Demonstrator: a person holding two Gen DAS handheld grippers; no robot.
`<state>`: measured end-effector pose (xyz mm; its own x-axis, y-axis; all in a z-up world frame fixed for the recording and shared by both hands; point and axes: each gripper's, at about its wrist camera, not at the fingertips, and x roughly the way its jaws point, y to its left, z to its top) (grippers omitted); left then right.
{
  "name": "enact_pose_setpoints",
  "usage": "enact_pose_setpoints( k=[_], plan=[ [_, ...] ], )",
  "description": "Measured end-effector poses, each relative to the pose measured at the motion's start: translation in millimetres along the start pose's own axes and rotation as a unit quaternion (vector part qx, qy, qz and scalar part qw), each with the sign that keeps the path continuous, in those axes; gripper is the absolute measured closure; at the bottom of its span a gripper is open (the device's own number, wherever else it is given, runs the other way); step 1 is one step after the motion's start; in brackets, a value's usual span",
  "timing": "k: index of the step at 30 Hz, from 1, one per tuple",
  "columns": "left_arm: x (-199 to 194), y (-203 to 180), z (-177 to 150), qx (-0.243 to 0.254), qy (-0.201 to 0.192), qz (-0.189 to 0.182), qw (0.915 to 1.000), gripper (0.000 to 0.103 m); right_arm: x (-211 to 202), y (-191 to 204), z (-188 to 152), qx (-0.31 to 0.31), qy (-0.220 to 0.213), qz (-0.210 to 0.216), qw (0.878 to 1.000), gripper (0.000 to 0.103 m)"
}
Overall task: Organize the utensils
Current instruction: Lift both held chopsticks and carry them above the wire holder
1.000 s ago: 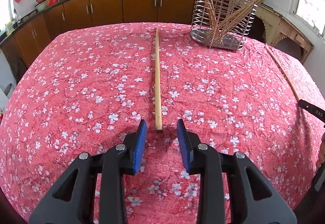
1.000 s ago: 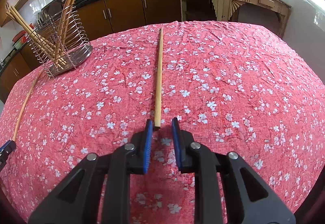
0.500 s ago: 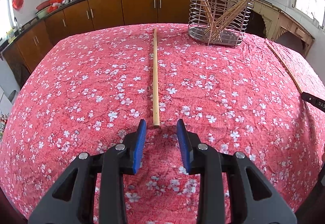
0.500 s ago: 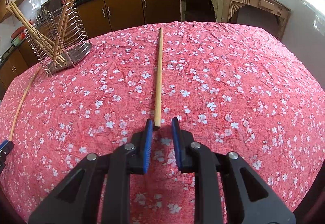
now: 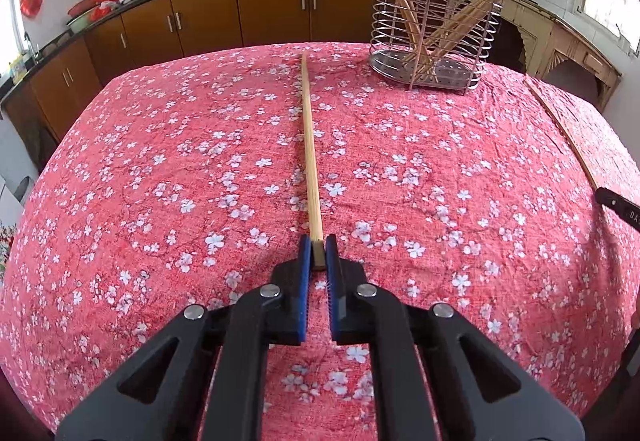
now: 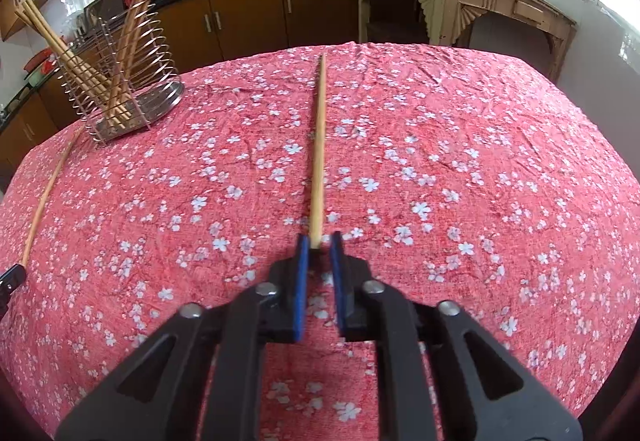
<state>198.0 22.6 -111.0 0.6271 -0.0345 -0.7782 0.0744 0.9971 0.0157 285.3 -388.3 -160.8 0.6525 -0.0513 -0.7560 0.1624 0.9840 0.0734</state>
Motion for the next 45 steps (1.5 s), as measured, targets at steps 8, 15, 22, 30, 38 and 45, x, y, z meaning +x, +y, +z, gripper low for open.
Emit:
enact_pose_setpoints(
  k=[8,15,22,30,38,45],
  plan=[
    [-30.0,8.0,-13.5,0.027,-0.038,-0.011,0.9988,0.096,-33.3,-10.3,-9.7,-0.009,-0.062,-0.001,0.998,0.095],
    [-81.9,11.9,-16.2,0.036,-0.145,-0.019,0.9886,0.096,-85.1,-11.9,-7.6,-0.03,-0.164,-0.018,0.986,0.095],
    [-120.5,18.2,-3.7,0.016,-0.226,-0.019,0.9737,0.096,-134.1,-10.6,8.6,-0.032,-0.249,-0.005,0.968,0.095],
    [-146.0,24.7,17.5,-0.01,-0.283,-0.011,0.9589,0.096,-166.5,-9.7,39.2,-0.013,-0.3,0.035,0.953,0.095],
    [-165.8,29.1,37.3,-0.027,-0.33,0.001,0.9435,0.096,-197.1,-9.5,69.1,0.005,-0.329,0.08,0.941,0.095],
    [-171.9,21.9,44.3,-0.019,-0.346,0.002,0.9379,0.096,-205.2,1.8,74.5,-0.002,-0.329,0.098,0.939,0.095]
  ],
)
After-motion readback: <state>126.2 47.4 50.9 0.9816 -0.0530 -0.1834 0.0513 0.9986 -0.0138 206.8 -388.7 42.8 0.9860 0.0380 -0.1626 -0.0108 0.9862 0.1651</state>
